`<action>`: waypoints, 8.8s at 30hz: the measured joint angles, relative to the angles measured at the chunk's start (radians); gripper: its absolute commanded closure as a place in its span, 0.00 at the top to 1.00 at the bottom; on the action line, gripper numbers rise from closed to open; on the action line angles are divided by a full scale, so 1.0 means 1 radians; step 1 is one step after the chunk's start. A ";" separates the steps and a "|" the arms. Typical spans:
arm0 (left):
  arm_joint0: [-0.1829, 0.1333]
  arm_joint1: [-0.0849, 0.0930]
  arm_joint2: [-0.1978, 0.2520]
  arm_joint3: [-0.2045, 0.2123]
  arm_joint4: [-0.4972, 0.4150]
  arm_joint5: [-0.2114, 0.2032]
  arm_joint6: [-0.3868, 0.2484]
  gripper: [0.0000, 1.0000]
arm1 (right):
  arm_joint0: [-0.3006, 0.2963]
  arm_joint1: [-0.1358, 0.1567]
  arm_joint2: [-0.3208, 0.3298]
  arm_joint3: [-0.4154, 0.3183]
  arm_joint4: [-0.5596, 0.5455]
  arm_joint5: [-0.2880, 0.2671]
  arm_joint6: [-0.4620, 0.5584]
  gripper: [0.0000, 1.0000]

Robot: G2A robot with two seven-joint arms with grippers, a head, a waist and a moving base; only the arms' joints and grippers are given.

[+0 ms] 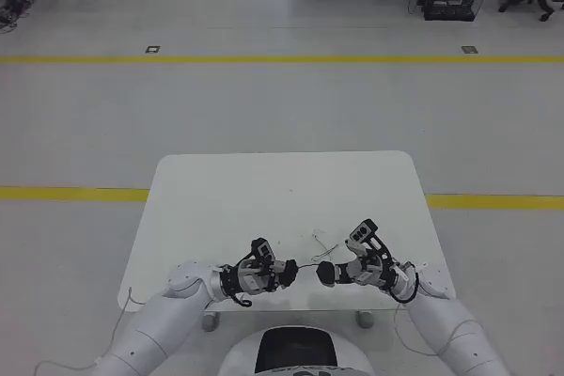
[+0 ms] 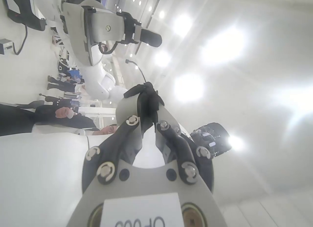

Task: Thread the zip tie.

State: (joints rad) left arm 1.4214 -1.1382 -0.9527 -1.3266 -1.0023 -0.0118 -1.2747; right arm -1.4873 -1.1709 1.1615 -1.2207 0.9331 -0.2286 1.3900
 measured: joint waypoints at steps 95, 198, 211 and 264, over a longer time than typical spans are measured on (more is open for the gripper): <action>-0.033 0.017 0.066 0.033 -0.040 -0.011 0.015 0.00 | 0.075 0.099 -0.195 0.042 0.130 -0.111 0.000 0.00; -0.045 0.014 0.159 -0.080 0.231 -0.180 0.368 1.00 | 0.029 0.035 -0.124 0.027 0.096 -0.096 -0.032 0.00; -0.052 0.013 0.166 -0.077 0.225 -0.179 0.356 1.00 | 0.027 0.028 -0.114 0.025 0.085 -0.093 -0.028 0.00; -0.059 0.014 0.178 -0.065 0.196 -0.183 0.348 0.86 | 0.017 0.009 -0.081 0.036 0.037 -0.082 -0.031 0.00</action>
State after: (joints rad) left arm 1.3624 -1.1241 -0.7744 -1.3918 -0.8063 -0.1943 -0.9263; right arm -1.4703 -1.1621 1.0802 -1.1844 0.9697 -0.3102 1.3594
